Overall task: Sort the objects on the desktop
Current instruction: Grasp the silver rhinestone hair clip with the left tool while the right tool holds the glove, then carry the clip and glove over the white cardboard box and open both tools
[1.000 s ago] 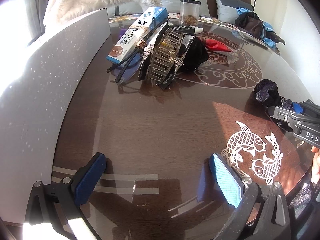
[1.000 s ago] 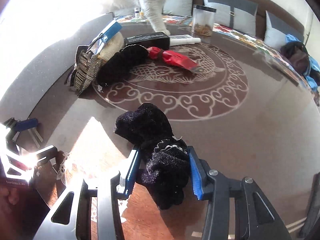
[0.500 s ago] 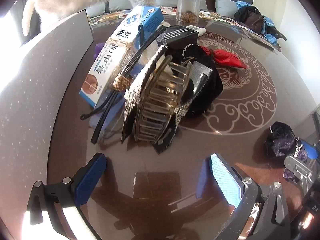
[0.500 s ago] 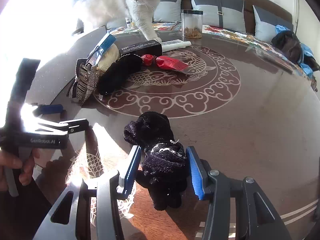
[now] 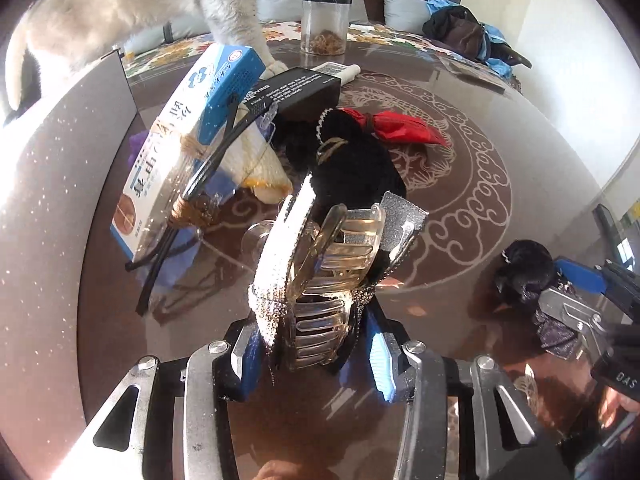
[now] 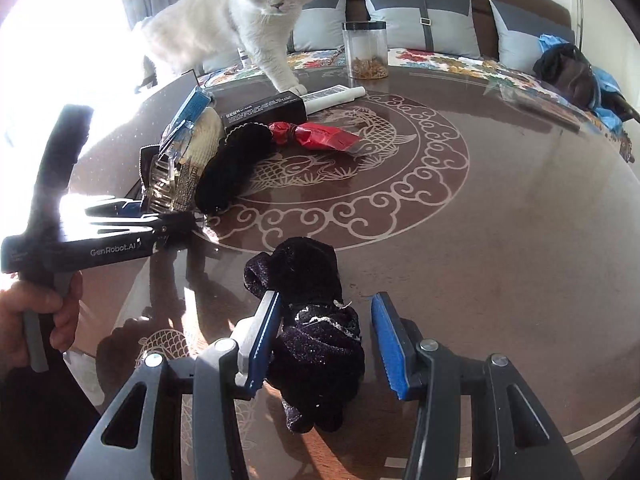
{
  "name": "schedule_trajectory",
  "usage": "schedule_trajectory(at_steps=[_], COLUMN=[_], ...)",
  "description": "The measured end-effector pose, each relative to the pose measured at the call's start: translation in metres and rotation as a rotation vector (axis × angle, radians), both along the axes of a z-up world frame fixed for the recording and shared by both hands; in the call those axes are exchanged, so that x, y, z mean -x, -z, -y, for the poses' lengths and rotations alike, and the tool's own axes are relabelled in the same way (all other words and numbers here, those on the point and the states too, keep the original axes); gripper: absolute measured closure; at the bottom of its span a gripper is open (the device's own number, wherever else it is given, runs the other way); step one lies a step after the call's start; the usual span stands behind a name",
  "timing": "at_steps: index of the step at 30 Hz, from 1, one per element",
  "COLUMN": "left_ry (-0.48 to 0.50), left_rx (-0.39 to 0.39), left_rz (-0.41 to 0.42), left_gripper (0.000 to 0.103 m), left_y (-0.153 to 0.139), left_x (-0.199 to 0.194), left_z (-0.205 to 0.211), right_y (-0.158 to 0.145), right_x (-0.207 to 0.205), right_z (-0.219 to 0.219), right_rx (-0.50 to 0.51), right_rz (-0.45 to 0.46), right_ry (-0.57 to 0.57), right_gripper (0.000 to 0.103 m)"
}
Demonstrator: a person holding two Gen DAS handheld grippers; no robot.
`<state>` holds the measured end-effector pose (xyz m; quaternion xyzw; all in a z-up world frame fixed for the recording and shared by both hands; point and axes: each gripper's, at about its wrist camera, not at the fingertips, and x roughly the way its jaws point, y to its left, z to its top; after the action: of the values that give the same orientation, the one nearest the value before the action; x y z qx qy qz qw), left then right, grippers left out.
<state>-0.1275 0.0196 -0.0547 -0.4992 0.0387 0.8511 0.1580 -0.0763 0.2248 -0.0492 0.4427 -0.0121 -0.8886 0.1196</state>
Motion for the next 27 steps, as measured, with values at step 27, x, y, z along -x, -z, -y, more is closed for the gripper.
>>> schedule_trajectory(at_steps=[27], left_ry=[-0.062], left_rx=[-0.124], left_rz=[-0.016], left_gripper=[0.055], left_y=[-0.004], left_x=[-0.049], left_z=[0.019], right_y=[0.005], right_x=[-0.011], right_z=[0.02], right_rx=[-0.1], right_rz=[0.021], right_ry=[-0.103], right_gripper=[0.066])
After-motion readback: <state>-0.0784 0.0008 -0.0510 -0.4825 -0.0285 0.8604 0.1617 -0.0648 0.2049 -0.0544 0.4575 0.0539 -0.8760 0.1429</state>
